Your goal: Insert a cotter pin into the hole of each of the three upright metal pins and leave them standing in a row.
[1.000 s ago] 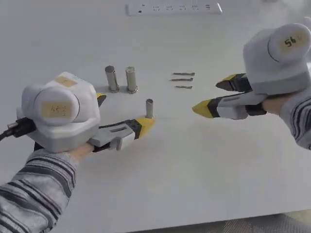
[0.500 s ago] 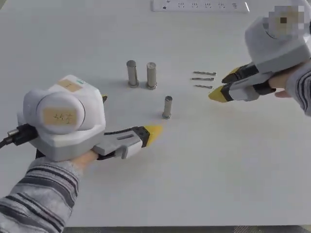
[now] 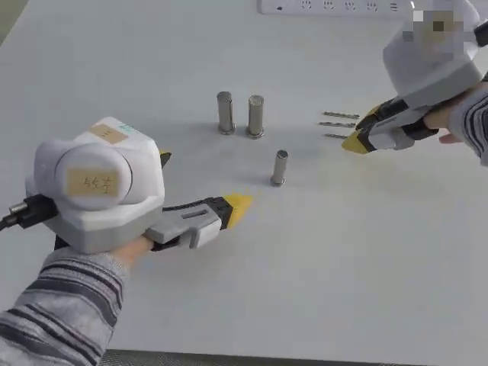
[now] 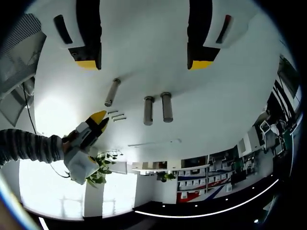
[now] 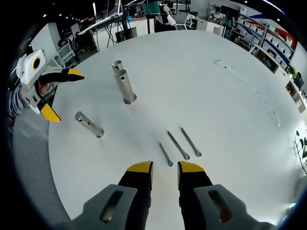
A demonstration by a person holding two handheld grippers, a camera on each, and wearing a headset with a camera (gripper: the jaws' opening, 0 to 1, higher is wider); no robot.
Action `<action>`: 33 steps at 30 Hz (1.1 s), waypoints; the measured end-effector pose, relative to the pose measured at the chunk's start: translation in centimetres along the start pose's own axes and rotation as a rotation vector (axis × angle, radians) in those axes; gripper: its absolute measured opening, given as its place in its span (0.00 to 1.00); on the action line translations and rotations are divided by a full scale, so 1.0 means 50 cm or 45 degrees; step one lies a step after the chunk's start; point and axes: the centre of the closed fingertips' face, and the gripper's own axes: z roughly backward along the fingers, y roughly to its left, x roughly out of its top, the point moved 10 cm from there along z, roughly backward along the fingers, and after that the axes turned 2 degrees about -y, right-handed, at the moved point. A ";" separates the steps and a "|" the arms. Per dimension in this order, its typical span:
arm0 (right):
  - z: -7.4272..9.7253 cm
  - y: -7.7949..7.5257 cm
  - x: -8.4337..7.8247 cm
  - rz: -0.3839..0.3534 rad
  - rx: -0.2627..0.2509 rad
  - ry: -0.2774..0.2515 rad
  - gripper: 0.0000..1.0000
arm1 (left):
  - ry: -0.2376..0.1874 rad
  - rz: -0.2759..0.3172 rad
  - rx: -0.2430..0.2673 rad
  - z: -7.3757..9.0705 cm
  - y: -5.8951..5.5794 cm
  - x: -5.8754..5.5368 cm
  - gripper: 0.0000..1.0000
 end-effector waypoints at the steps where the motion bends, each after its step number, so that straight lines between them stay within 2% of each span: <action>1: 0.000 0.002 0.000 -0.003 0.006 0.005 0.16 | 0.001 -0.001 0.000 0.000 0.001 0.000 0.71; 13: -0.012 -0.006 0.011 0.022 0.008 0.036 0.07 | -0.010 -0.011 -0.012 0.003 0.006 0.005 0.67; 19: -0.013 -0.005 0.012 0.110 -0.021 0.070 0.01 | -0.008 -0.026 -0.004 0.004 0.007 0.007 0.66; 24: -0.015 -0.005 0.012 0.161 -0.015 0.085 0.00 | -0.006 -0.020 -0.011 0.003 0.008 0.007 0.64; 26: -0.016 -0.006 0.013 0.212 -0.016 0.085 0.00 | -0.009 -0.020 -0.014 0.003 0.008 0.008 0.63; 33: -0.014 0.001 0.011 0.237 -0.024 0.078 0.00 | -0.016 -0.023 -0.023 0.005 0.004 0.011 0.61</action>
